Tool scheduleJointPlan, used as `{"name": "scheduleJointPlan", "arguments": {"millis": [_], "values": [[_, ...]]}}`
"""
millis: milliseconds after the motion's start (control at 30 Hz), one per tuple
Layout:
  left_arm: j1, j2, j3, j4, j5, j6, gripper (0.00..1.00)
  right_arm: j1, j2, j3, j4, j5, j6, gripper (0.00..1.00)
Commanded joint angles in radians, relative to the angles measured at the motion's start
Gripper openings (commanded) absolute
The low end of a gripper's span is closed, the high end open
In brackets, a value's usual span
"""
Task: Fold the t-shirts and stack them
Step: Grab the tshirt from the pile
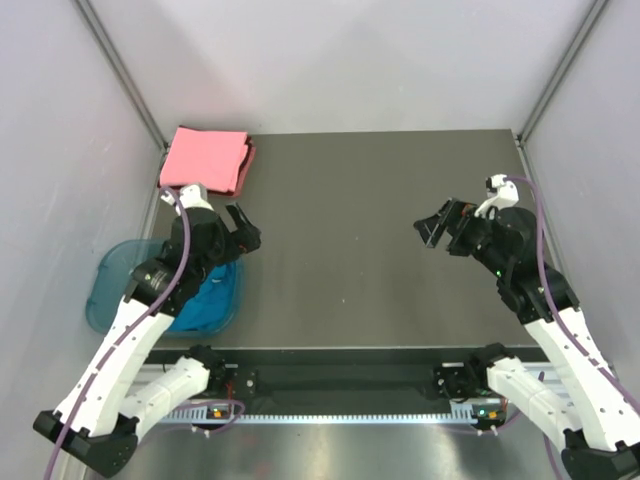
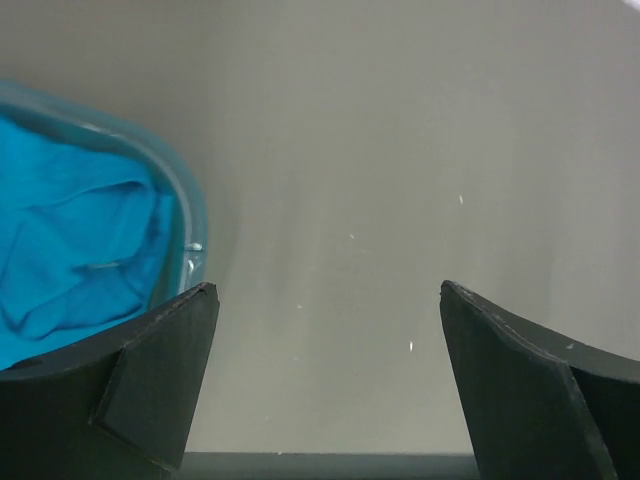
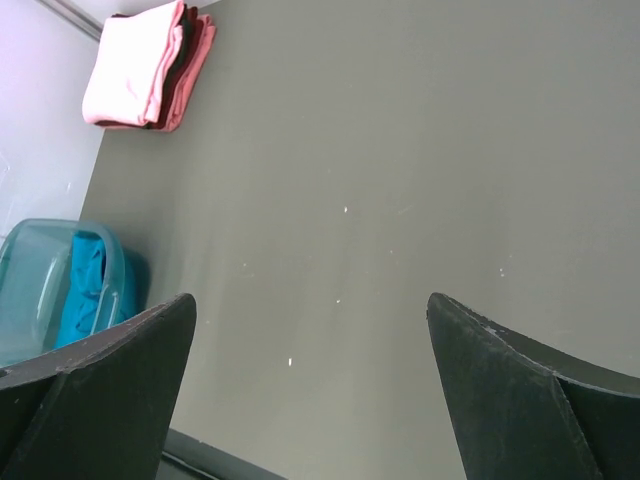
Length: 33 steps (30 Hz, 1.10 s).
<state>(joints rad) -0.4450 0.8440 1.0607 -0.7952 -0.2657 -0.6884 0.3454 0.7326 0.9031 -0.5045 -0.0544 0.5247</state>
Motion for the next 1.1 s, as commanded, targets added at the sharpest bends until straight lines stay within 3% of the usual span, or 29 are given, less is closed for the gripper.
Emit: {"name": "scheduleJointPlan", "arguments": {"millis": [0, 67, 200, 333, 533, 700, 833, 900, 1067], "values": [[0.002, -0.048, 0.024, -0.047, -0.167, -0.095, 0.95, -0.003, -0.004, -0.009, 0.023, -0.013, 0.008, 1.00], [0.003, -0.085, 0.006, -0.012, -0.162, -0.090, 0.89, -0.003, -0.006, -0.013, 0.024, -0.018, 0.008, 1.00], [0.005, -0.106, -0.027, -0.126, -0.295, -0.207, 0.81, -0.003, 0.005, -0.009, 0.021, -0.032, 0.001, 1.00], [0.011, -0.109, -0.094, -0.220, -0.317, -0.275, 0.78, -0.003, -0.002, -0.020, 0.023, -0.054, 0.004, 1.00], [0.035, -0.105, -0.237, -0.222, -0.406, -0.385, 0.73, -0.003, -0.022, -0.041, 0.040, -0.094, 0.021, 1.00], [0.120, -0.099, -0.358, 0.006, -0.368, -0.315, 0.75, -0.003, -0.047, -0.049, 0.040, -0.128, 0.024, 1.00], [0.244, 0.013, -0.372, 0.091, -0.327, -0.264, 0.70, -0.003, -0.067, -0.049, 0.029, -0.142, 0.024, 1.00], [0.313, 0.053, -0.389, 0.112, -0.265, -0.266, 0.72, -0.003, -0.071, -0.027, 0.008, -0.142, 0.021, 1.00], [0.328, 0.087, -0.449, 0.260, -0.237, -0.201, 0.73, -0.003, -0.110, -0.006, -0.020, -0.137, 0.029, 0.99]]}}
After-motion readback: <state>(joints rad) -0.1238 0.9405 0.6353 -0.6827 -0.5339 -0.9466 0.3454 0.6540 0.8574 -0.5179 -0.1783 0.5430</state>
